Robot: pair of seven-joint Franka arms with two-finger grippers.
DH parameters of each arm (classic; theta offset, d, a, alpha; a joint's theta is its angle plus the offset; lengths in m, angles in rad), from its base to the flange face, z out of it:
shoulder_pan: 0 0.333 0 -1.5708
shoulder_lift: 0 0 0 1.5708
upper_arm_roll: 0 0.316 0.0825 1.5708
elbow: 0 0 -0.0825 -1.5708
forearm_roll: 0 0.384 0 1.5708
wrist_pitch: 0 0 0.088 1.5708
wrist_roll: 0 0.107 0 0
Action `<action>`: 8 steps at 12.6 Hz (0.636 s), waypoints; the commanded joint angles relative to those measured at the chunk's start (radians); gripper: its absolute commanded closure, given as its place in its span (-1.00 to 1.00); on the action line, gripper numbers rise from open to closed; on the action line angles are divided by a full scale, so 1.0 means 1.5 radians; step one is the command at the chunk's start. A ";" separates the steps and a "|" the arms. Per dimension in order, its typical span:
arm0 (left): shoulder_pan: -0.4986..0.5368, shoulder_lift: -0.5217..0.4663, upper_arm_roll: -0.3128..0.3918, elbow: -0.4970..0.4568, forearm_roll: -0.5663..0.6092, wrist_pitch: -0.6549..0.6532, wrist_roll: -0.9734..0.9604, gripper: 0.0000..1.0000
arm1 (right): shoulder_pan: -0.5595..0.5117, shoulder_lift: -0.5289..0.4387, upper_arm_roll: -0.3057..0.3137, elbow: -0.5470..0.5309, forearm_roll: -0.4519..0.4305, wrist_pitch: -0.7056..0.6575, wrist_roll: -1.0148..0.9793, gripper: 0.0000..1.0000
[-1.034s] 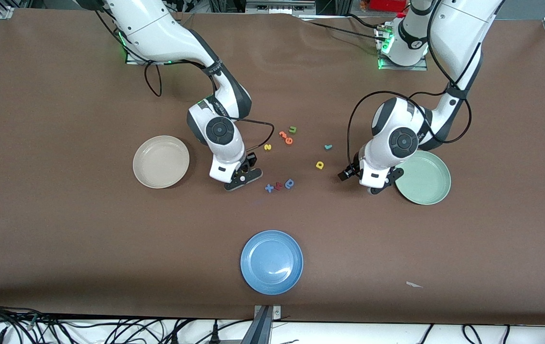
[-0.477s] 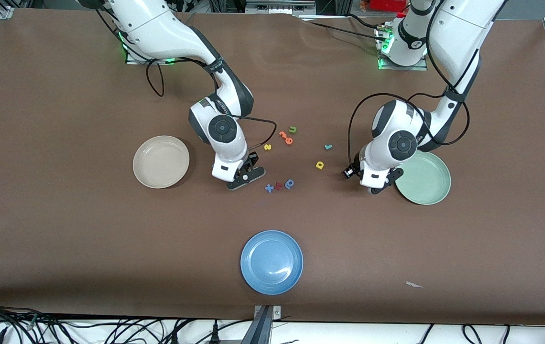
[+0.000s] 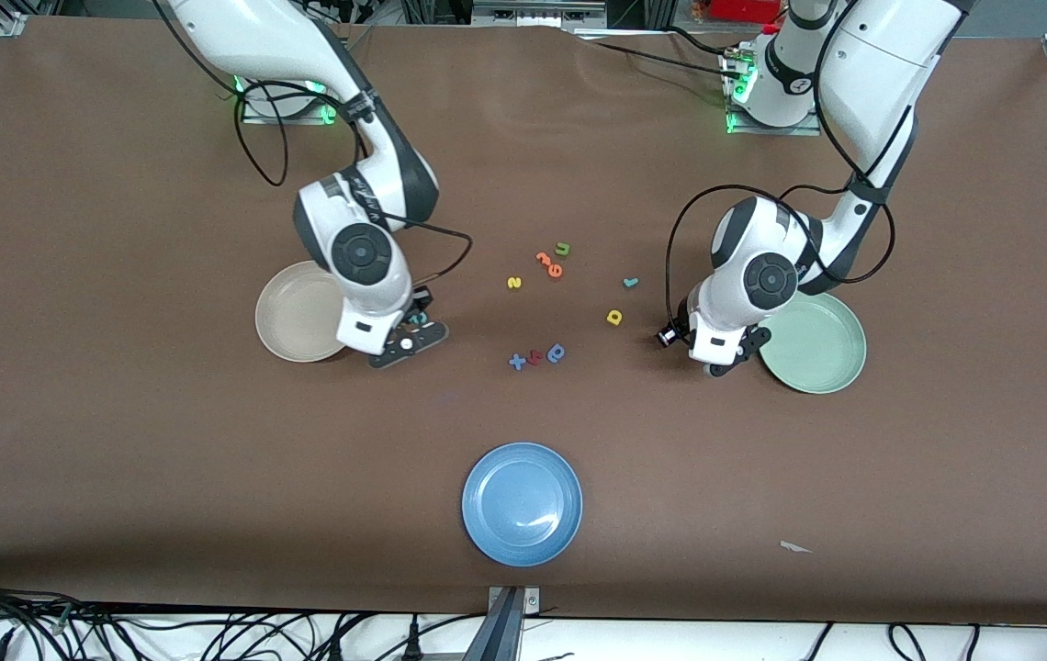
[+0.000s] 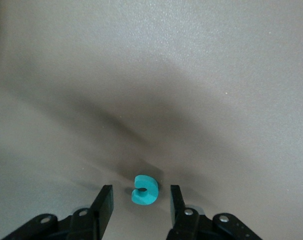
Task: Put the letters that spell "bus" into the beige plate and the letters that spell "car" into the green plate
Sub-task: 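Drop the yellow u on the white plate while the left gripper grasps c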
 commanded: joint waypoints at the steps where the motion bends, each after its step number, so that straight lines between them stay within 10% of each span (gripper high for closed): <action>1: -0.005 0.006 0.004 0.002 0.029 0.009 0.008 -0.06 | -0.001 -0.056 -0.049 -0.094 -0.004 0.008 -0.093 0.61; 5: -0.005 0.016 0.004 0.016 0.030 0.009 0.008 -0.02 | -0.023 -0.050 -0.081 -0.157 0.001 0.053 -0.122 0.56; 6: -0.005 0.019 0.004 0.018 0.030 0.009 0.008 -0.01 | -0.024 -0.049 -0.082 -0.164 0.001 0.061 -0.122 0.32; 7: -0.005 0.023 0.005 0.021 0.030 0.009 0.008 0.00 | -0.026 -0.046 -0.081 -0.165 0.002 0.064 -0.122 -0.56; 8: -0.006 0.028 0.005 0.025 0.030 0.009 0.008 0.00 | -0.027 -0.048 -0.081 -0.165 0.005 0.058 -0.121 -1.00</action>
